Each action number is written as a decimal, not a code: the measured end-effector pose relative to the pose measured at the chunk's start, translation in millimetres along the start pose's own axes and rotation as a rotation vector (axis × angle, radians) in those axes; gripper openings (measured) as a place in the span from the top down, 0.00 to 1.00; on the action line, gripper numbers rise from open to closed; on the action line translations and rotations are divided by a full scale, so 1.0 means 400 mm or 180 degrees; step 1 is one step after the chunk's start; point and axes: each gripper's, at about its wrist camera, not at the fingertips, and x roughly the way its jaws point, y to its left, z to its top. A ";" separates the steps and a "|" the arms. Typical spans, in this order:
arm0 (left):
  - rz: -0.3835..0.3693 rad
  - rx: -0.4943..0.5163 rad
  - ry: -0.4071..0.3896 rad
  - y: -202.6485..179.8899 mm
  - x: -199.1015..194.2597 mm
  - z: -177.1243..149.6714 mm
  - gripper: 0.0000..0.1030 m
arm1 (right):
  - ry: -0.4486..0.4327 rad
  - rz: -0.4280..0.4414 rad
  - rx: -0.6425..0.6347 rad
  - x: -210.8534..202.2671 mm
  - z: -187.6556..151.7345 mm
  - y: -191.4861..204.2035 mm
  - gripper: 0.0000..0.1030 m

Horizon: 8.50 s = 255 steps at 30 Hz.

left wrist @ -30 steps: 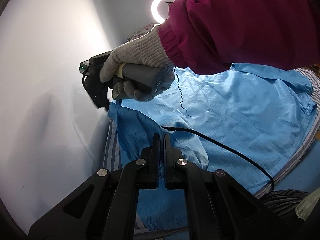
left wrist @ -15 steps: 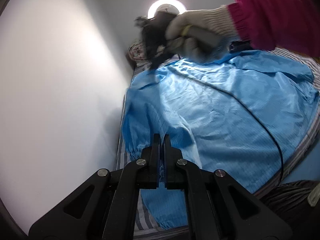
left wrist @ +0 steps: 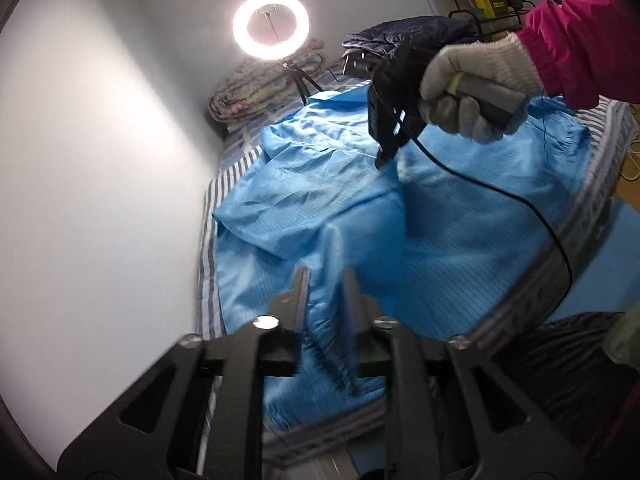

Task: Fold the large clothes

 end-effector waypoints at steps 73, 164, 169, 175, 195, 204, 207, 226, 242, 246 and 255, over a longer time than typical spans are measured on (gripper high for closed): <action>-0.1903 -0.1217 0.0679 -0.120 0.002 0.000 0.88 | 0.0405 -0.0508 -0.1616 -0.115 -0.225 0.113 0.67; -0.0313 -0.2799 0.1089 0.323 0.233 -0.198 0.56 | -0.0900 -0.0338 -0.0513 0.090 0.473 0.231 0.65; -0.0407 -0.2619 0.1248 0.296 0.294 -0.202 0.56 | -0.1147 -0.0334 -0.0278 0.091 0.621 0.141 0.39; -0.0411 -0.2597 0.1382 0.269 0.341 -0.223 0.56 | -0.1142 -0.0097 0.0042 0.186 0.781 0.057 0.41; -0.0281 -0.2638 0.1351 0.264 0.361 -0.216 0.56 | -0.1327 0.0220 -0.0339 0.111 0.740 0.069 0.71; -0.0288 -0.3146 0.1322 0.329 0.289 -0.298 0.54 | -0.0885 -0.0311 -0.1102 0.309 0.640 0.257 0.69; -0.0314 -0.3172 0.1276 0.336 0.269 -0.303 0.54 | -0.0799 -0.0426 -0.1011 0.301 0.645 0.281 0.70; -0.0559 -0.3404 0.1301 0.347 0.295 -0.320 0.54 | 0.0071 0.0498 -0.1686 0.137 -0.179 0.438 0.72; -0.0555 -0.2852 0.0799 0.310 0.227 -0.195 1.00 | 0.0246 0.0247 -0.1399 0.206 -0.174 0.465 0.71; -0.0533 -0.2949 0.0738 0.322 0.216 -0.206 1.00 | 0.0353 0.0248 -0.1304 0.221 -0.140 0.487 0.67; -0.0520 -0.2583 0.0580 0.286 0.190 -0.153 1.00 | 0.0085 0.0443 -0.1104 0.171 0.016 0.623 0.42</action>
